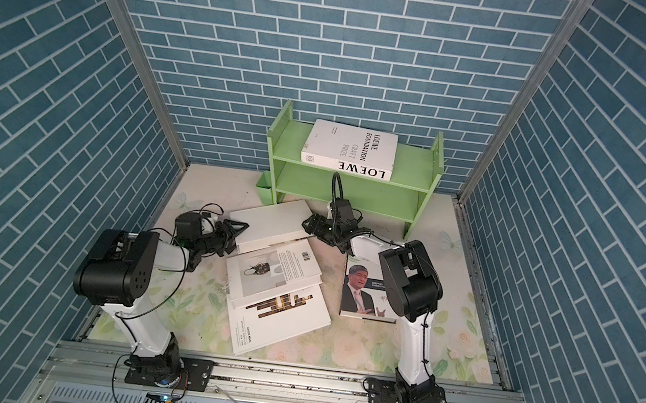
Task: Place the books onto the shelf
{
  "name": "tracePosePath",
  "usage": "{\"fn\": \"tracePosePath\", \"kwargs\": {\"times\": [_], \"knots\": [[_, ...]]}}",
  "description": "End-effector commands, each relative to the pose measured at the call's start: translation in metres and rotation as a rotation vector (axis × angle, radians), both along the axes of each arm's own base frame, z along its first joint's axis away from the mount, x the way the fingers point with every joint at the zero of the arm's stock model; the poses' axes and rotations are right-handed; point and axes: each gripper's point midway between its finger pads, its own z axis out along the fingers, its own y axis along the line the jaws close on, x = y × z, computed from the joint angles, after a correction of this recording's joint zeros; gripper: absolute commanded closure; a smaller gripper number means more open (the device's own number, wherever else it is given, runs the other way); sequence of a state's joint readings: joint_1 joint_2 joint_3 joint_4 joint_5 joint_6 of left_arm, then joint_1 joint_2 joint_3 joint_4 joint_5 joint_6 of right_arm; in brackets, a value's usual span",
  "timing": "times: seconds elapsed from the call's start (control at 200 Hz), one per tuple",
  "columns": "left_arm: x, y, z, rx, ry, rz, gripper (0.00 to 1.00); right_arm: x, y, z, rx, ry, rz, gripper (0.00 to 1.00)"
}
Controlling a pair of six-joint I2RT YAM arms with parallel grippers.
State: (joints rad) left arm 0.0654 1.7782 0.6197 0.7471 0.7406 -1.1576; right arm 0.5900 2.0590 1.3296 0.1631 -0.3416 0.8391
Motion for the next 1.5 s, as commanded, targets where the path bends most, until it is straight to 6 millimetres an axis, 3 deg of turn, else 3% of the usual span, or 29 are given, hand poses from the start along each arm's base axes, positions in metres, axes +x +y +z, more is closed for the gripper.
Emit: {"fn": "tracePosePath", "kwargs": {"times": [0.0,0.245,0.435,0.565,0.725,0.805,0.915,1.05,1.225,1.496], "knots": [[0.001,-0.004,0.018,-0.049,-0.074,-0.018,0.47,0.0,0.009,0.006,0.037,0.009,0.01,0.24],[0.001,-0.007,0.055,-0.098,-0.184,-0.018,0.57,-0.004,0.009,0.018,0.064,-0.007,0.016,0.21],[-0.009,-0.009,0.09,-0.052,-0.251,-0.044,0.63,-0.002,-0.007,0.055,0.109,-0.063,-0.017,0.13],[-0.028,-0.008,0.106,0.087,-0.258,-0.071,0.64,0.0,-0.029,0.085,0.159,-0.102,-0.062,0.11],[-0.065,-0.012,0.123,0.359,-0.247,-0.139,0.64,-0.011,-0.057,0.115,0.188,-0.127,-0.102,0.08],[-0.076,-0.019,0.15,0.393,-0.32,-0.166,0.63,-0.022,-0.07,0.129,0.185,-0.135,-0.114,0.08],[-0.089,-0.028,0.17,0.397,-0.378,-0.196,0.65,-0.04,-0.09,0.138,0.173,-0.137,-0.138,0.07],[-0.102,-0.05,0.197,0.43,-0.469,-0.252,0.66,-0.063,-0.109,0.147,0.178,-0.118,-0.159,0.06],[-0.124,-0.101,0.229,0.535,-0.621,-0.419,0.66,-0.093,-0.125,0.159,0.215,-0.053,-0.154,0.05],[-0.156,-0.161,0.241,0.669,-0.781,-0.637,0.66,-0.134,-0.167,0.186,0.283,0.117,-0.187,0.02]]}}
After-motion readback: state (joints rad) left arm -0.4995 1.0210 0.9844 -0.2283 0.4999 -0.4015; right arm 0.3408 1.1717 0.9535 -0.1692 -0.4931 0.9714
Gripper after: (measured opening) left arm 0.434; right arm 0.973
